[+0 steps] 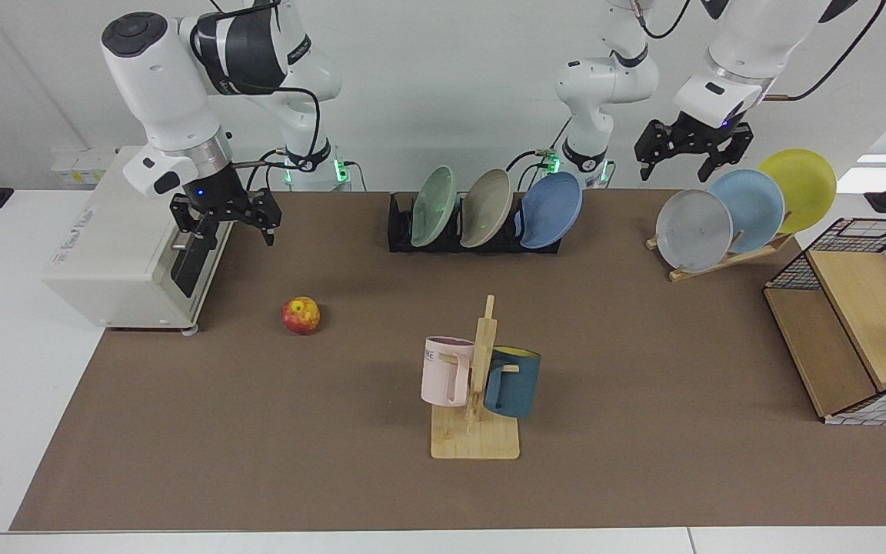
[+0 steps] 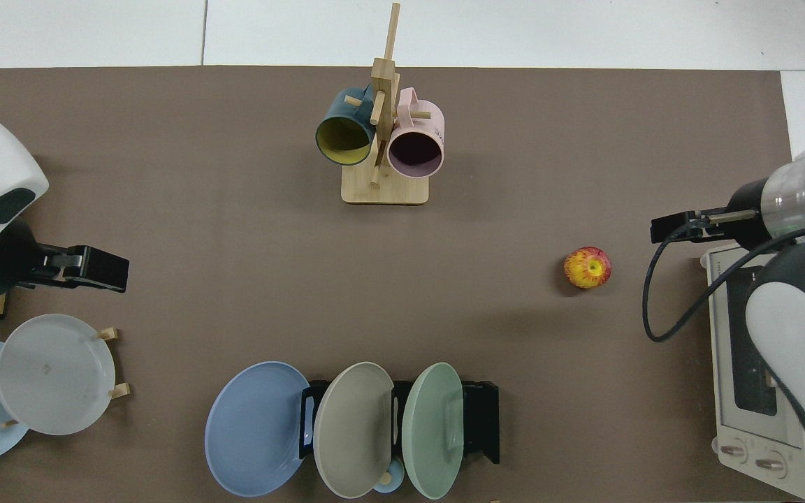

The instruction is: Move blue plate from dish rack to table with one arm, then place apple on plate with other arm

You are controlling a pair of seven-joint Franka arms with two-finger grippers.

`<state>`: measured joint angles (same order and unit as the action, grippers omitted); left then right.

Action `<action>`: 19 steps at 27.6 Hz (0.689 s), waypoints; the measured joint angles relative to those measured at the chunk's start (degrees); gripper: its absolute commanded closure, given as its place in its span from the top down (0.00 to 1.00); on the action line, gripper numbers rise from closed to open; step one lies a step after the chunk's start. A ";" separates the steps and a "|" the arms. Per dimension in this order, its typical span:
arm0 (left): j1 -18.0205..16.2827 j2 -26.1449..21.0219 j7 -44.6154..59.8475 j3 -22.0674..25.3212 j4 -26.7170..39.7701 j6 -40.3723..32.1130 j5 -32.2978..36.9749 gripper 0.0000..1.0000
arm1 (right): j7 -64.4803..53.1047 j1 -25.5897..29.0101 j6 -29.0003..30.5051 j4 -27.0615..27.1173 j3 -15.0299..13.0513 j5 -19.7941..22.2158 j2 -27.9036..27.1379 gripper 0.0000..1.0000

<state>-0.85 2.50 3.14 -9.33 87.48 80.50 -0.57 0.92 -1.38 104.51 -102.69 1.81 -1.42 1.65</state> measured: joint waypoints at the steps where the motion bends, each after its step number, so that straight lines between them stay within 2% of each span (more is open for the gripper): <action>1: 0.00 0.09 0.00 0.00 0.12 -0.13 -0.01 1.00 | 0.59 -0.01 0.00 -0.16 0.47 0.00 0.00 1.00; 9: 0.03 2.93 0.00 -0.14 5.53 0.60 -0.36 1.00 | 2.32 -0.06 0.38 -1.71 2.14 0.00 0.07 1.00; 19: 0.63 10.22 0.00 -0.95 20.75 7.57 -3.45 1.00 | 3.22 -0.60 4.42 -6.97 2.19 0.00 0.98 1.00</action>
<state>-0.22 12.73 3.14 -10.28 108.23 88.07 -4.02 4.14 -1.99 108.93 -109.66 4.00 -1.42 2.63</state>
